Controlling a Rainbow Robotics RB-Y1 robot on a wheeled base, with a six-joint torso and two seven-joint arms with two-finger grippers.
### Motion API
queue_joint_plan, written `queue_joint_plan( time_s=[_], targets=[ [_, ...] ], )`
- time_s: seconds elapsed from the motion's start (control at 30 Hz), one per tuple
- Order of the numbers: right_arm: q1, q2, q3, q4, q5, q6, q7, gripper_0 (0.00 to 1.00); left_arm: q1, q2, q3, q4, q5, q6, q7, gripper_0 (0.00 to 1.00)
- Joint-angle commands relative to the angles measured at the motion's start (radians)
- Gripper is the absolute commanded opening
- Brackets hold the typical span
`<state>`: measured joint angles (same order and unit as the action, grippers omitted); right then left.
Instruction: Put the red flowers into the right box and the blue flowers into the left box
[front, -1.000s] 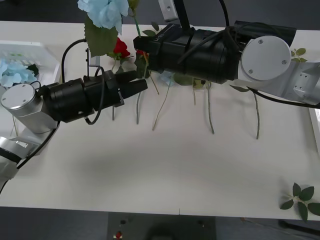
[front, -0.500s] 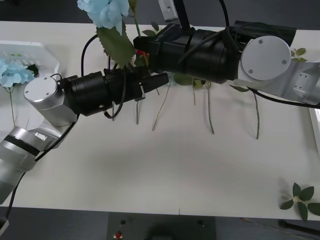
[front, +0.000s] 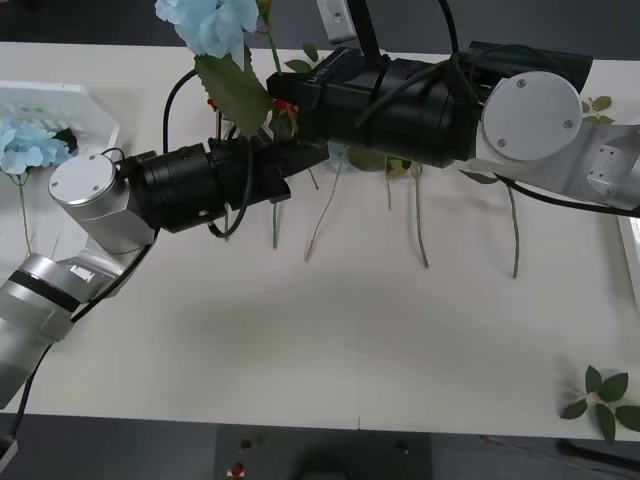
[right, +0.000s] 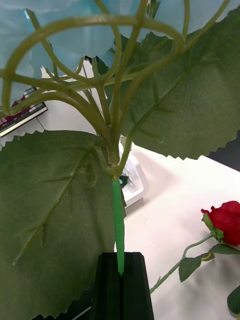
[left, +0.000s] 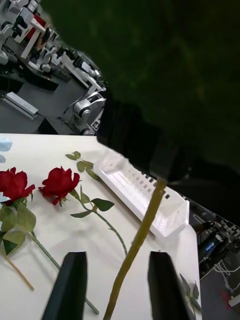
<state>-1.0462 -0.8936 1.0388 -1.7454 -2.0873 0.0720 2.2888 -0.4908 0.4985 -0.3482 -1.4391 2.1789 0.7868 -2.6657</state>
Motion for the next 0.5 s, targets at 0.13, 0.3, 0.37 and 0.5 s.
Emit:
queue_joint_plan(
  time_s=[0.13, 0.3, 0.37, 0.5],
  targets=[
    [-0.034, -0.002, -0.019, -0.011, 0.000, -0.001, -0.014, 0.00, -0.017, -0.008, 0.001, -0.024, 0.013, -0.003, -0.040, 0.00],
    [-0.034, -0.002, -0.019, -0.011, 0.000, -0.001, -0.014, 0.01, -0.018, -0.006, 0.001, -0.024, 0.015, -0.003, -0.040, 0.00],
    [-0.034, -0.002, -0.019, -0.011, 0.000, -0.001, -0.014, 0.89, -0.017, -0.006, 0.001, -0.024, 0.015, -0.001, -0.040, 0.00],
    [-0.034, -0.002, -0.019, -0.011, 0.000, -0.001, -0.014, 1.00, -0.017, -0.006, 0.003, -0.024, 0.018, -0.001, -0.040, 0.00]
  ],
)
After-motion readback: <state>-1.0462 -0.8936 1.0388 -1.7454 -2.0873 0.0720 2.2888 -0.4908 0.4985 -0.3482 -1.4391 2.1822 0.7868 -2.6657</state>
